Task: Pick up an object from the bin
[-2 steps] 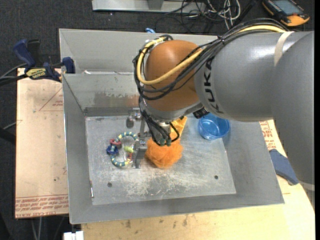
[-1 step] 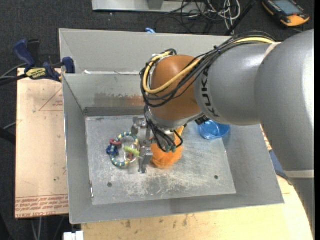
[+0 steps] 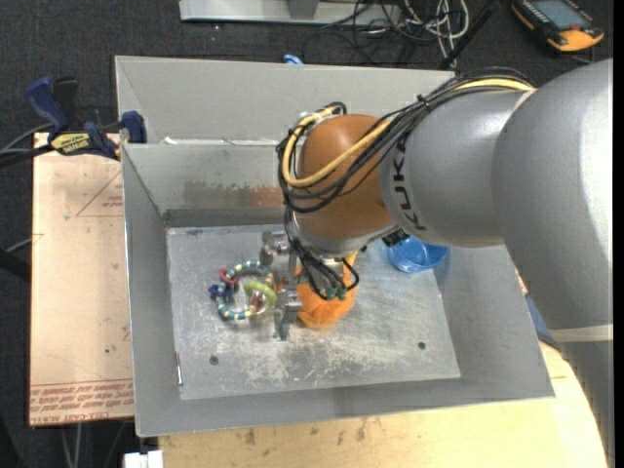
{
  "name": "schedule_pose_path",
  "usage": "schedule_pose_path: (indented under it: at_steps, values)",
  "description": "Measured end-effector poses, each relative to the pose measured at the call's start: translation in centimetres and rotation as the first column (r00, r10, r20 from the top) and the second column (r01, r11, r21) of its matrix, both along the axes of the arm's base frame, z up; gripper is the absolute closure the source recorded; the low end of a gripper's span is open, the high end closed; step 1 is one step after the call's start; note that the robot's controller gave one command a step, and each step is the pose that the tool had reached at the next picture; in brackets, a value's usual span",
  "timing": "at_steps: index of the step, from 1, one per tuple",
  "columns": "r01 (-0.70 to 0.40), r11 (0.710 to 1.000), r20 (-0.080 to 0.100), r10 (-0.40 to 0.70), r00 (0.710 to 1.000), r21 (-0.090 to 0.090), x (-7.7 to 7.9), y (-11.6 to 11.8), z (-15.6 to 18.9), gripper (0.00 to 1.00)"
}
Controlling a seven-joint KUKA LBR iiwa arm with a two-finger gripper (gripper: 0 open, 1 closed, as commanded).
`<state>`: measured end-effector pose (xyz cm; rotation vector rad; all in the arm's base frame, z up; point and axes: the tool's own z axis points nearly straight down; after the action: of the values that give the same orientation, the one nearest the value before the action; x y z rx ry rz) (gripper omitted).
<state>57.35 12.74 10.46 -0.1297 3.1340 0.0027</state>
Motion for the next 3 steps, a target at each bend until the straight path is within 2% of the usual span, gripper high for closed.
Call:
schedule_pose_path:
  at_steps: [1, 2, 3]
  values:
    - [-0.065, 0.998, -0.003, 0.065, 0.998, -0.001, 0.3, -1.0, -1.8, 1.00]
    - [-0.076, 0.997, -0.003, 0.076, 0.997, -0.001, 0.4, -0.5, -1.1, 1.00]
    - [-0.137, 0.991, -0.006, 0.137, 0.991, -0.002, -1.1, 1.6, 1.8, 1.00]
